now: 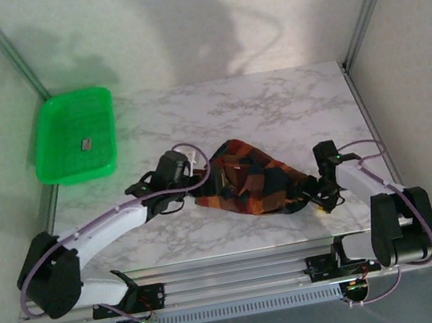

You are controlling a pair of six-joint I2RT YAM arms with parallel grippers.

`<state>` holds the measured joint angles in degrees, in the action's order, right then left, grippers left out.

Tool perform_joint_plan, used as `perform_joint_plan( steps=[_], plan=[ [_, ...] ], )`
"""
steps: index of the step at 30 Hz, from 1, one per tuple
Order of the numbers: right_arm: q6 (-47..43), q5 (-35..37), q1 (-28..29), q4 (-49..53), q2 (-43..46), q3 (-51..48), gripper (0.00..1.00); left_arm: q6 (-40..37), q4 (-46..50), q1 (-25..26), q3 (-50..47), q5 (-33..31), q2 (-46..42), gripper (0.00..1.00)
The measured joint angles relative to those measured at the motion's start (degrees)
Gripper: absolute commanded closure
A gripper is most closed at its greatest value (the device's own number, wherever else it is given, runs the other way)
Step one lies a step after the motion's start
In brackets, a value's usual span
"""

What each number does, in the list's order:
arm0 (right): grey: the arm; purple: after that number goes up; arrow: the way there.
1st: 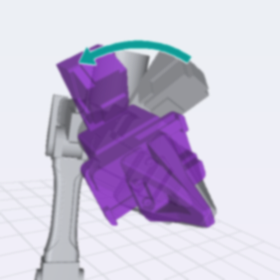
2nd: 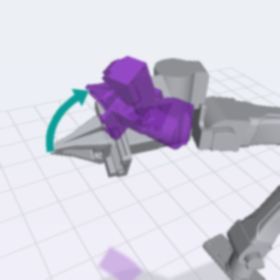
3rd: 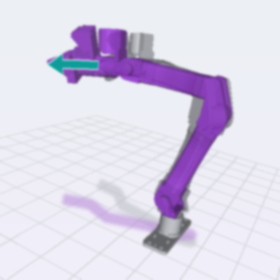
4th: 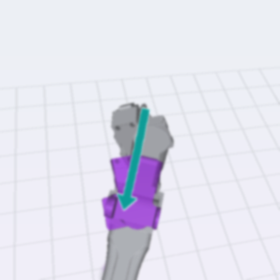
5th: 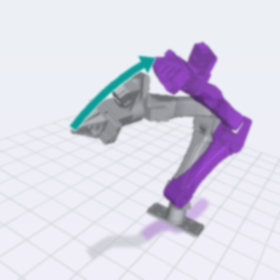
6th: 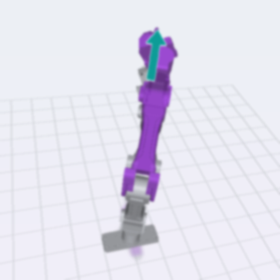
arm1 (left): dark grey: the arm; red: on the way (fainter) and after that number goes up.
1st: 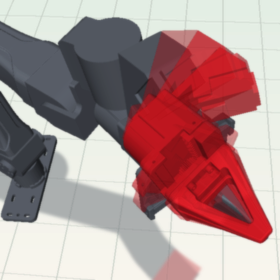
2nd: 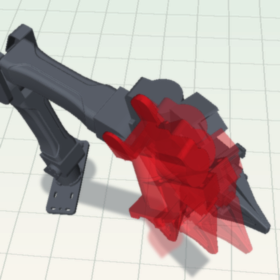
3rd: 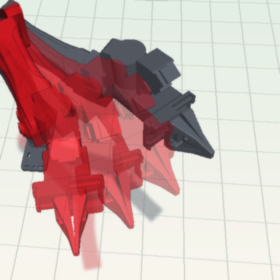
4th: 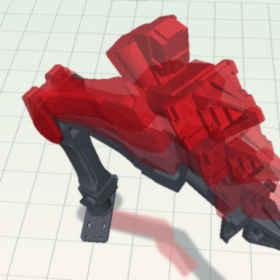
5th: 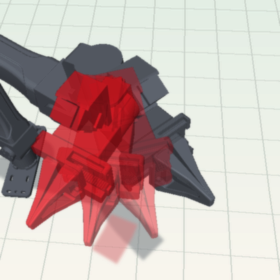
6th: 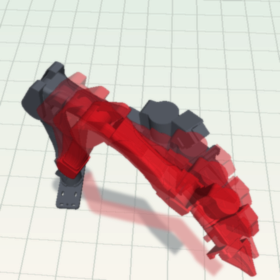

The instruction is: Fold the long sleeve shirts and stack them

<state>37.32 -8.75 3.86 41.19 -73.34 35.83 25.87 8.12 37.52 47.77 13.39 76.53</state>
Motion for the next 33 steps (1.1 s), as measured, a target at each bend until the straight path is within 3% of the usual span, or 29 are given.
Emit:
perform_joint_plan(
  steps=[5,11,20,27,30,33],
  plan=[
    [3.13,1.27,-0.42,5.51,11.98,3.1,0.26,5.64,-2.01,-9.6,-2.67,4.74,-6.82,0.0],
    [4.37,-2.14,2.12,7.93,23.26,6.16,0.26,5.64,-4.09,-16.83,-3.34,13.0,-0.81,0.01],
    [7.67,-2.84,14.88,3.72,13.62,6.51,0.29,3.04,-8.52,-18.51,-3.15,23.32,12.76,0.05],
    [10.14,-0.28,18.69,-0.02,5.22,8.09,0.33,1.57,-10.64,-18.49,-0.55,26.45,19.76,0.11],
    [10.64,0.57,18.84,-0.5,3.91,8.48,0.47,1.09,-11.17,-18.29,0.63,27.43,21.77,0.22],
    [11.19,1.46,18.97,-0.81,3.72,8.48,0.71,0.39,-11.34,-17.51,3.04,27.87,24.13,0.49]
  ],
)
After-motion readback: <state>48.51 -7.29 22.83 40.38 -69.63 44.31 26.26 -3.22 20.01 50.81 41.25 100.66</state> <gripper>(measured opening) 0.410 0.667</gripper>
